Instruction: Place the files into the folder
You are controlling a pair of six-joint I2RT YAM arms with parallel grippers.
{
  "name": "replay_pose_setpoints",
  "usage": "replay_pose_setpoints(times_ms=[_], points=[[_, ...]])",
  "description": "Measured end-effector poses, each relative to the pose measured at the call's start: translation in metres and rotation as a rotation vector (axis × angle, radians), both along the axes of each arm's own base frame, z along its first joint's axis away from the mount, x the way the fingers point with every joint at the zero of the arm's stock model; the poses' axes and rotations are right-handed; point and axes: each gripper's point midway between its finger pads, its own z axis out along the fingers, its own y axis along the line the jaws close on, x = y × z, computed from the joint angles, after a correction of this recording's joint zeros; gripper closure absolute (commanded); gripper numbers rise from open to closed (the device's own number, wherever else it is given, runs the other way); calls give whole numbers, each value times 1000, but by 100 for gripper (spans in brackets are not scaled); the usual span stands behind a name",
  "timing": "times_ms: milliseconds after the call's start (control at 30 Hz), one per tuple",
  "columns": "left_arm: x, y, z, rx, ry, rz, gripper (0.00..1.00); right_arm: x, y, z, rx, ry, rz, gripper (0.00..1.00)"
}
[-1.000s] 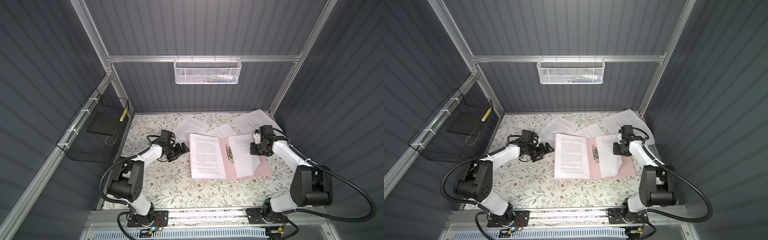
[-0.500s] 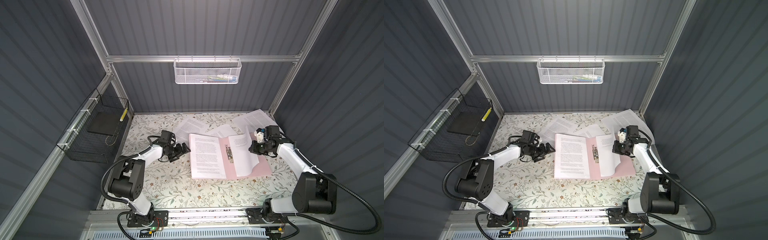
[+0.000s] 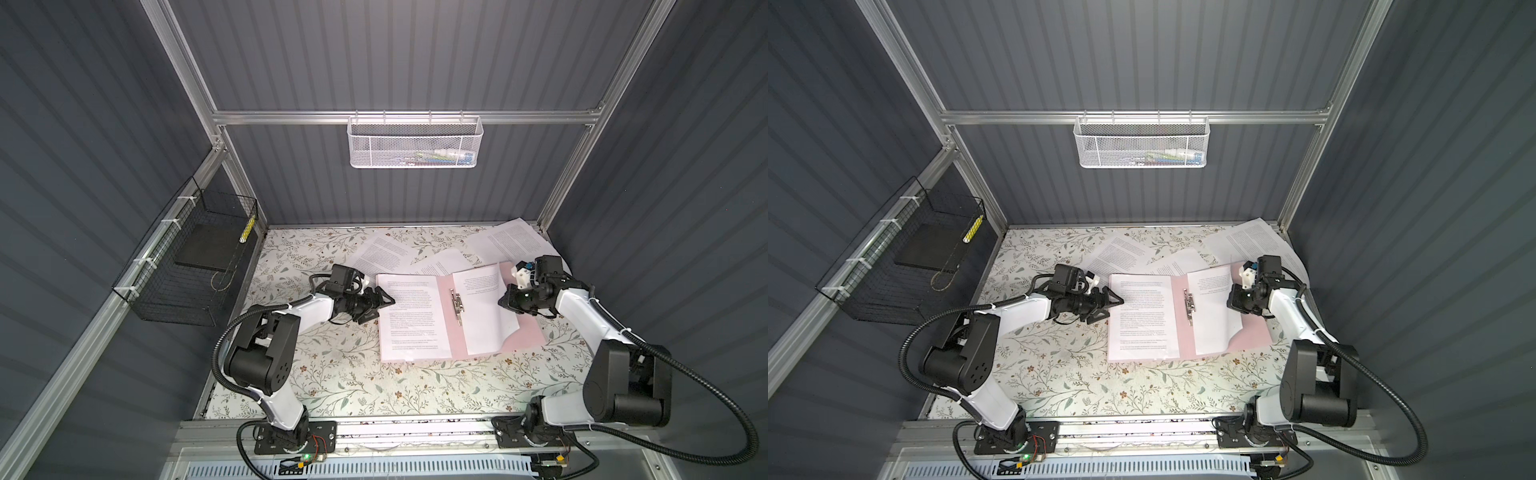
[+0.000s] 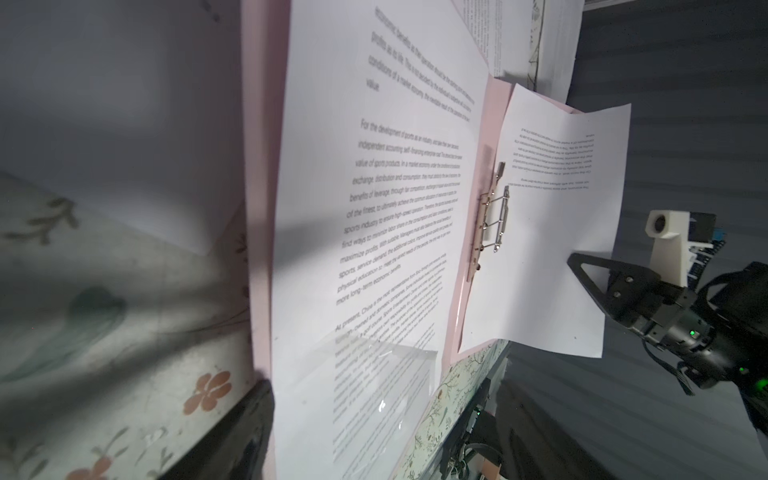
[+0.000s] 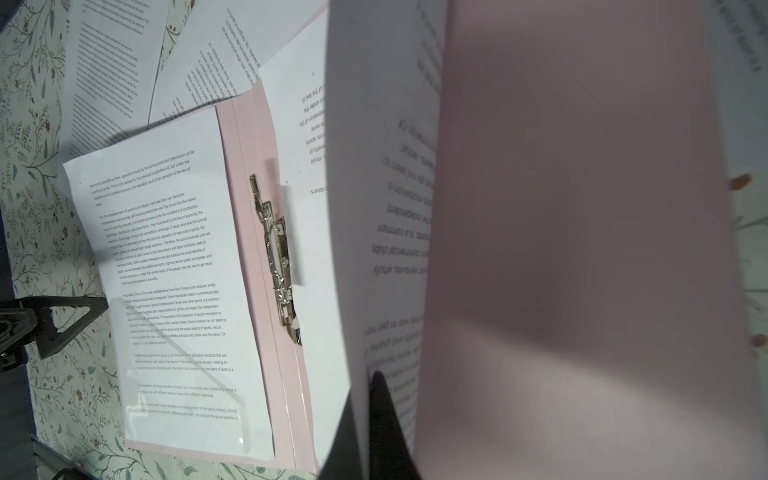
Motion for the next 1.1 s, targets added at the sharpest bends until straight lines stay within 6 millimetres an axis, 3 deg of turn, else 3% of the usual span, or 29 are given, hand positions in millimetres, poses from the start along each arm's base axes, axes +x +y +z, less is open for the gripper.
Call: replay_pose_setpoints(times_ms=[267,333,467,600,733,1100], points=[[-2,8,-6,51,13,25,9,-2,-12,-4,3,10,-41,100],[-4,8,-7,48,14,23,14,-2,-13,-5,4,12,-48,100],[-6,3,-4,14,18,9,39,-2,-13,-5,7,13,-52,100],[-7,-3,-3,-30,30,8,75,-2,-13,-5,9,13,-56,100],[-6,-9,2,-66,29,5,100,-1,-13,-4,11,11,-57,100],[3,-13,6,-19,57,-26,100,4,4,13,120,-52,-36,100]])
